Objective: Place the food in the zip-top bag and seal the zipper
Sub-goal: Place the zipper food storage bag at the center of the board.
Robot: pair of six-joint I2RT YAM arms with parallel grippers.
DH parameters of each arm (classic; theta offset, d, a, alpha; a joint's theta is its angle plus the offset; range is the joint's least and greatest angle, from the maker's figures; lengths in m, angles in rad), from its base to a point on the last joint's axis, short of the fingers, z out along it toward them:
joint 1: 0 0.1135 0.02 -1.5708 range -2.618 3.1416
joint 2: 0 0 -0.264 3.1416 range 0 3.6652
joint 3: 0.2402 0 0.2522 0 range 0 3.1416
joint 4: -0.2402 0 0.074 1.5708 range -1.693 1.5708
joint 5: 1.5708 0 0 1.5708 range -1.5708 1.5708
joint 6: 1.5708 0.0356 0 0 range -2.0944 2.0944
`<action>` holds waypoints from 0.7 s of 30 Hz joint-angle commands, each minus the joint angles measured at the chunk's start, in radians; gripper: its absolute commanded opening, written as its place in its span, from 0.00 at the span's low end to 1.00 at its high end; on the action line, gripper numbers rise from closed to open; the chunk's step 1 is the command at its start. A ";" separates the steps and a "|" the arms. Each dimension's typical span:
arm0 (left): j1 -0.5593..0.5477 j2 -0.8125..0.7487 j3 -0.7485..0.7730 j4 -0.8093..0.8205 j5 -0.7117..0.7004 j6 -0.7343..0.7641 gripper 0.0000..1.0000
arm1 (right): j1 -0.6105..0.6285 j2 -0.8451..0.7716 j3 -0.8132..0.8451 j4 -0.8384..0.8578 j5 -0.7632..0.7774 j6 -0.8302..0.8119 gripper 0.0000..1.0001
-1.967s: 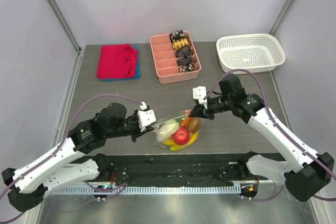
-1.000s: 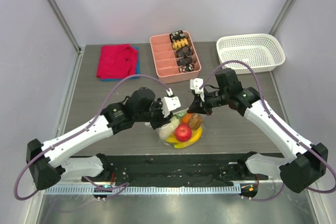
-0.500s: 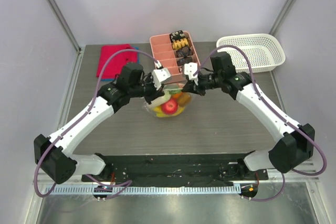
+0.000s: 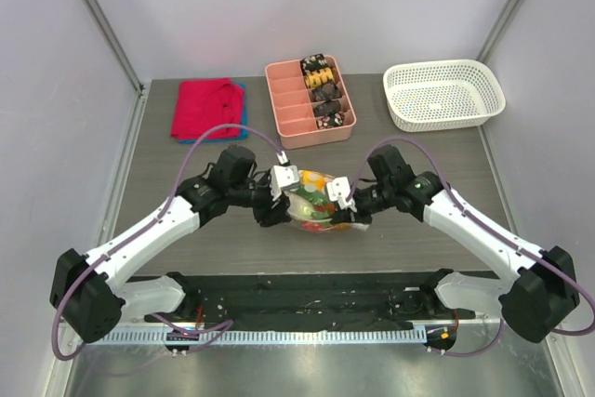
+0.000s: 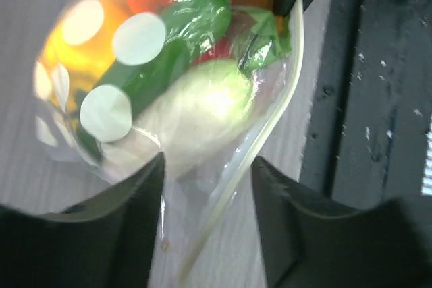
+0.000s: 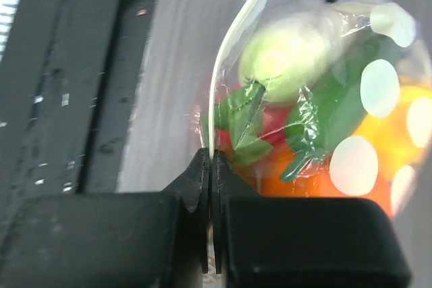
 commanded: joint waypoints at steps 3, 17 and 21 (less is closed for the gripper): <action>-0.002 -0.132 -0.051 -0.034 0.046 -0.128 0.71 | 0.037 -0.035 -0.049 -0.062 0.024 0.013 0.01; 0.205 -0.191 0.027 -0.172 -0.012 -0.244 1.00 | 0.061 0.084 -0.030 0.109 0.158 0.297 0.52; 0.265 -0.067 0.216 -0.337 -0.069 -0.265 1.00 | 0.060 -0.045 0.013 0.047 0.153 0.398 0.87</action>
